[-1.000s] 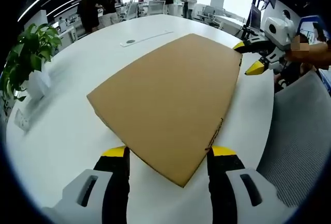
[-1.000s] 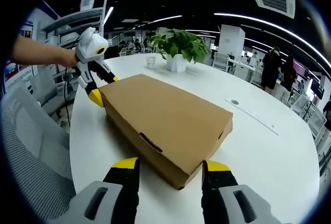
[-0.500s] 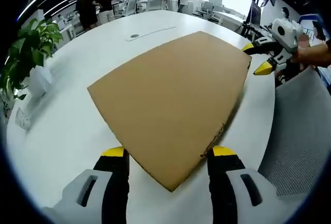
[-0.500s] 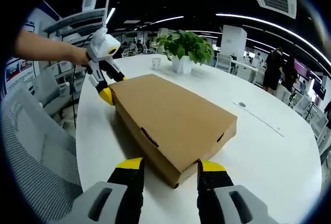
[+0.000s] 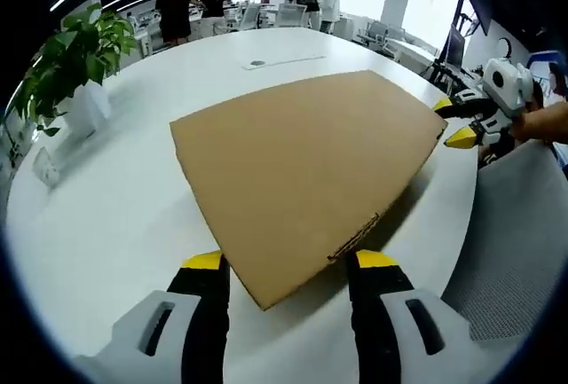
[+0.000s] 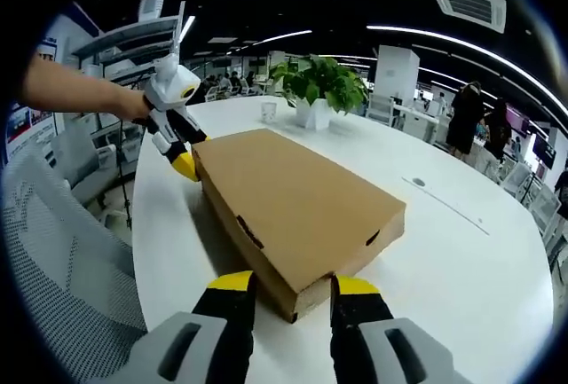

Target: Operate the shoe box by opening the lid, removing the specified soft item, and placing it in the target area until the item is outside and the box remains undamaged.

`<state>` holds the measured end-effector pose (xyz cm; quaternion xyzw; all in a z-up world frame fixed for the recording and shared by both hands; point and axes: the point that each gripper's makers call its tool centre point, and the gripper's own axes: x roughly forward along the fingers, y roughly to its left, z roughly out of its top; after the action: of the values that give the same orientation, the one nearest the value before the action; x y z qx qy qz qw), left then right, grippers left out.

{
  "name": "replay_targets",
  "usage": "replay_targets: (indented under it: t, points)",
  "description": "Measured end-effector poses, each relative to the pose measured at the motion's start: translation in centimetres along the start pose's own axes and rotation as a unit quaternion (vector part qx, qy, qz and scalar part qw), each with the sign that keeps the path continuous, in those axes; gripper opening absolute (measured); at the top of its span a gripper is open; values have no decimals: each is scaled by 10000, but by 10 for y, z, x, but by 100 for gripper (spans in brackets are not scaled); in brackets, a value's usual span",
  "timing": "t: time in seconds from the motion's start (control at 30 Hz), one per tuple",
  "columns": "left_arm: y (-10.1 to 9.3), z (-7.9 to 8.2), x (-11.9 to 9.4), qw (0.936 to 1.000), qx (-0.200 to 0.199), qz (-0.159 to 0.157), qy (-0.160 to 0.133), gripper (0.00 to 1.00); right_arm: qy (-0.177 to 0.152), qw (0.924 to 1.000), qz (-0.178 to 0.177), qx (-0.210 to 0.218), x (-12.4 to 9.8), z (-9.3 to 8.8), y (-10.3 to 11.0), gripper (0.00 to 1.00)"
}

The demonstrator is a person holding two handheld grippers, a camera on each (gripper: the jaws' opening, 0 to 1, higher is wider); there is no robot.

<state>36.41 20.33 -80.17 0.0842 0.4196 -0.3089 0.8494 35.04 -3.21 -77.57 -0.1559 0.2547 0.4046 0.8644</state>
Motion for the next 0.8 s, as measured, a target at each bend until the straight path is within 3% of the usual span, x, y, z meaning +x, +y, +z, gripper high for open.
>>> replay_targets:
  t: [0.37, 0.8]
  points:
    - [-3, -1, -3, 10000, -82, 33, -5, 53, -56, 9998, -72, 161, -2, 2, -2, 28]
    - [-7, 11, -21, 9998, 61, 81, -152, 51, -389, 9991, -131, 137, -16, 24, -3, 30]
